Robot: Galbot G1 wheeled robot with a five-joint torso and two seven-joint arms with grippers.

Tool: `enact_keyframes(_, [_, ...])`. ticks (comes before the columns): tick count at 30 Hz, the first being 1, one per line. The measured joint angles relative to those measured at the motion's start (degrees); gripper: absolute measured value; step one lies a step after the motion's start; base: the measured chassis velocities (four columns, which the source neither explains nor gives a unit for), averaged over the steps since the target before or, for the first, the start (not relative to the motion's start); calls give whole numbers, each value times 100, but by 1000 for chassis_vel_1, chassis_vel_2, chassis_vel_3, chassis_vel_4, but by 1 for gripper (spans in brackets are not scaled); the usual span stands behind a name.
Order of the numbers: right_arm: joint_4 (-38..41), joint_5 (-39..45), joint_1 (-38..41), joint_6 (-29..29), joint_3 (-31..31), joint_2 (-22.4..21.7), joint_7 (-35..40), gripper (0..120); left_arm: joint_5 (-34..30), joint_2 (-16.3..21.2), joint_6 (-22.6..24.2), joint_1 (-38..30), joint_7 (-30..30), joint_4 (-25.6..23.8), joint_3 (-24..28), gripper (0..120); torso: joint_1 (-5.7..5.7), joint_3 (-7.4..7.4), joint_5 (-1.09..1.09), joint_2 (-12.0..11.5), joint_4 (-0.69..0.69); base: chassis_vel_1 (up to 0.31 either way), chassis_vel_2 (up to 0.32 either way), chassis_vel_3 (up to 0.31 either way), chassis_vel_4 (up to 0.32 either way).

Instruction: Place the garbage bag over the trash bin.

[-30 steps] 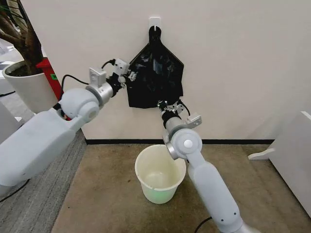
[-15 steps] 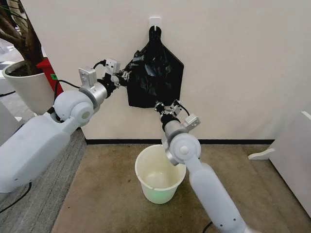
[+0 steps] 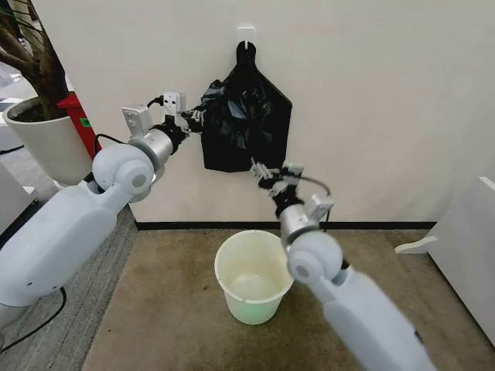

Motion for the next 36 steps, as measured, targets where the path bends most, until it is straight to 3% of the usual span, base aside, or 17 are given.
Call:
enact_keyframes(5, [-676,125,1675,-789,-485,-341,73,98,-9,-27,7,33,-52,4,20,0,0,1,0,0,1,0,0,0,0])
enact_keyframes(8, [-752,161,2062,-1076,-719,-417,92,100,-10,-32,7,33,-49,5,18,0,0,0,-1,0,1,0,0,0,0])
enact_keyframes(13, [-887,399,2851,-2072,-1350,-370,650,100,-6,-68,7,19,-18,25,-40,0,0,1,-1,0,1,0,0,0,0])
enact_keyframes(17, [-1066,344,3082,-2424,-1540,-225,898,94,-1,-62,7,52,12,14,-89,0,0,0,-1,0,0,0,0,0,0])
enact_keyframes(22, [-1199,273,3213,-2918,-1790,-139,1025,76,4,-5,1,125,99,-9,-217,0,0,1,-1,0,1,0,0,0,0])
enact_keyframes(36, [-1518,-422,3394,-3024,-1964,-9,1000,73,1,21,-7,127,215,-85,-303,0,0,0,0,0,0,0,0,0,0])
